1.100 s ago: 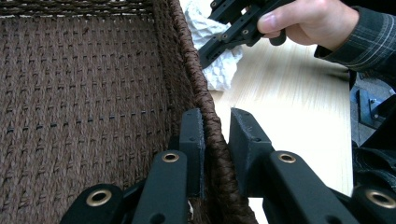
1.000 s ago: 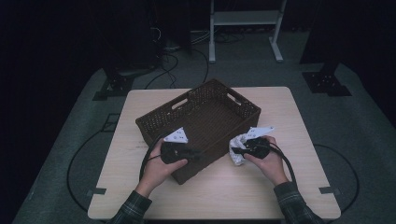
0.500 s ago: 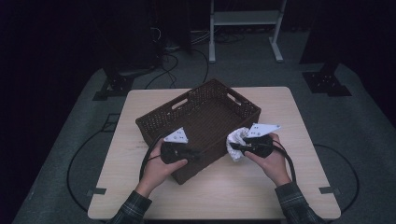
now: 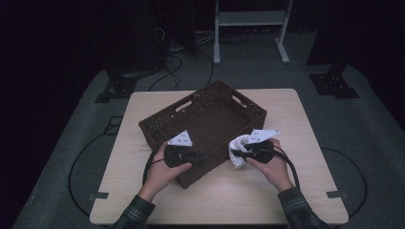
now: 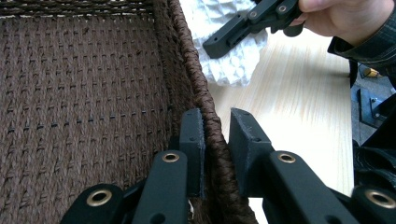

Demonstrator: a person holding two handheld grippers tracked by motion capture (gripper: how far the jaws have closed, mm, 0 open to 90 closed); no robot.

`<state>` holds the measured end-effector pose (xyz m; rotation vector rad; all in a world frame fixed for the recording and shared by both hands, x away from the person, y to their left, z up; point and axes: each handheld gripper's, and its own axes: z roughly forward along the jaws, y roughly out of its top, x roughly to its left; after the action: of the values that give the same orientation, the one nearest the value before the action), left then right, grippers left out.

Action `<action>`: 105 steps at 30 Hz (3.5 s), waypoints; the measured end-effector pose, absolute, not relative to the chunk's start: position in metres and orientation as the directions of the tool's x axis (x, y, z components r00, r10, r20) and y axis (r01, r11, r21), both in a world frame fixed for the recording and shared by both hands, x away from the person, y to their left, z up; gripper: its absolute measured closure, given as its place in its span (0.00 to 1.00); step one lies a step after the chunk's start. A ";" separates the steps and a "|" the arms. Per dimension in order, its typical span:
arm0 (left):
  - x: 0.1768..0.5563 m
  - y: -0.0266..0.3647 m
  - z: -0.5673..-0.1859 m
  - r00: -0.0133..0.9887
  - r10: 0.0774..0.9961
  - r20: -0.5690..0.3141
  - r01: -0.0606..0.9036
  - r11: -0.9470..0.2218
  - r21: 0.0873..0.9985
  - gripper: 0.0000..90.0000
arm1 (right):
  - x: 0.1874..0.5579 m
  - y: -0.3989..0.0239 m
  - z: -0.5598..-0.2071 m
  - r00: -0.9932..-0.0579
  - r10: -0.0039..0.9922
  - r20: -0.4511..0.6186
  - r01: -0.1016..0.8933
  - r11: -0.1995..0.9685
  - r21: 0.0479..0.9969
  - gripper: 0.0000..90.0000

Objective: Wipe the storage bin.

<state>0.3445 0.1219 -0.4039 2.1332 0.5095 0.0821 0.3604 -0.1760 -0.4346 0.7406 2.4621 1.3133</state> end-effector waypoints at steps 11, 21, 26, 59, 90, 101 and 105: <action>0.345 0.122 -0.404 0.912 0.388 -0.130 0.327 -0.501 0.801 0.83 | 0.366 -0.175 -0.452 -0.835 0.548 0.040 0.358 0.487 0.796 0.85; 0.344 0.122 -0.404 0.912 0.389 -0.130 0.328 -0.501 0.801 0.84 | 0.365 -0.168 -0.470 -0.843 0.538 0.020 0.371 0.554 0.745 0.85; 0.345 0.122 -0.404 0.913 0.388 -0.129 0.326 -0.501 0.801 0.83 | 0.359 -0.164 -0.459 -0.854 0.520 -0.003 0.340 0.562 0.754 0.85; 0.345 0.122 -0.404 0.913 0.386 -0.132 0.328 -0.501 0.801 0.83 | 0.346 -0.160 -0.430 -0.878 0.479 -0.005 0.266 0.496 0.827 0.85; 0.345 0.122 -0.404 0.913 0.386 -0.133 0.329 -0.503 0.799 0.83 | 0.341 -0.146 -0.440 -0.901 0.435 0.003 0.264 0.540 0.799 0.84; 0.345 0.122 -0.404 0.912 0.387 -0.134 0.331 -0.502 0.799 0.83 | 0.326 -0.139 -0.414 -0.913 0.407 -0.030 0.195 0.501 0.843 0.84; 0.345 0.122 -0.404 0.913 0.386 -0.132 0.328 -0.503 0.799 0.83 | 0.328 -0.138 -0.419 -0.915 0.404 -0.019 0.206 0.507 0.837 0.85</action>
<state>0.3451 0.1217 -0.4038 2.1386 0.5085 0.0782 0.3285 -0.1377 -0.4187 0.5208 2.5369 1.3664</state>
